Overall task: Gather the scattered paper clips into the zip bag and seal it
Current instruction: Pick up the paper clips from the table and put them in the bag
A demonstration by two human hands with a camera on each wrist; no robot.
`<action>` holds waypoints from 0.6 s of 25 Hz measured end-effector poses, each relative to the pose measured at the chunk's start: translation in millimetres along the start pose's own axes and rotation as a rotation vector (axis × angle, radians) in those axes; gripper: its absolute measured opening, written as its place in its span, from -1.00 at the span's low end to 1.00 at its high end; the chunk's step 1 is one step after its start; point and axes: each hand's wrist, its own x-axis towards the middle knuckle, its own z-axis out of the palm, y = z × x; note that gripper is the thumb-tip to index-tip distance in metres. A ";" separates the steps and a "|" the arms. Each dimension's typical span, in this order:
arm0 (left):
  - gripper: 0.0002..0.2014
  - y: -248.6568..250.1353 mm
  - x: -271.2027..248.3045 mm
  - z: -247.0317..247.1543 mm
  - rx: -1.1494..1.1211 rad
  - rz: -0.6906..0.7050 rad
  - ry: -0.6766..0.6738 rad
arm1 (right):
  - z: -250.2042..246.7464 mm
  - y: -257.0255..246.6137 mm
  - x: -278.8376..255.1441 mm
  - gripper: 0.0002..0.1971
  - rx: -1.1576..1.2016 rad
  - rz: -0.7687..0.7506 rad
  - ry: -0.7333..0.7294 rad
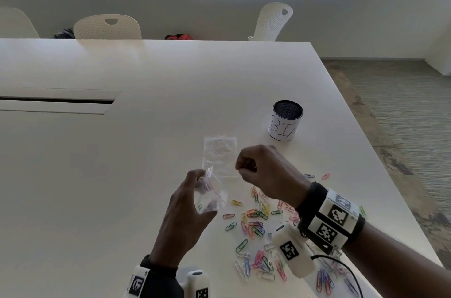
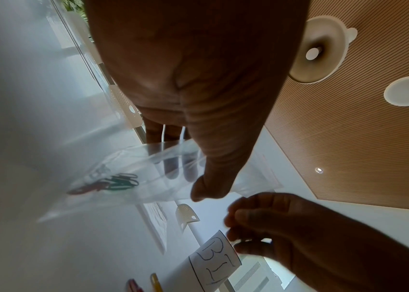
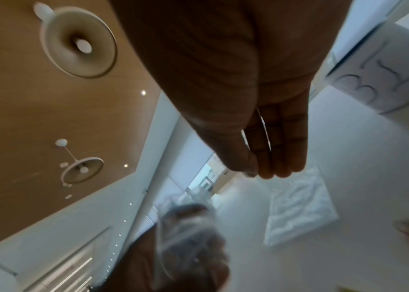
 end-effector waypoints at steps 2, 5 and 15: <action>-0.39 -0.7 -1.1 -3.4 -0.003 -0.007 0.012 | 14.9 13.2 -3.9 -0.87 -0.038 0.010 -0.142; -0.35 -0.7 -2.2 -5.8 0.003 -0.015 0.027 | 41.1 26.1 -11.4 -0.63 -0.120 -0.057 -0.387; -0.33 -1.9 -4.6 -3.5 0.023 -0.026 -0.002 | 40.7 48.8 -19.4 -0.88 -0.262 -0.152 -0.476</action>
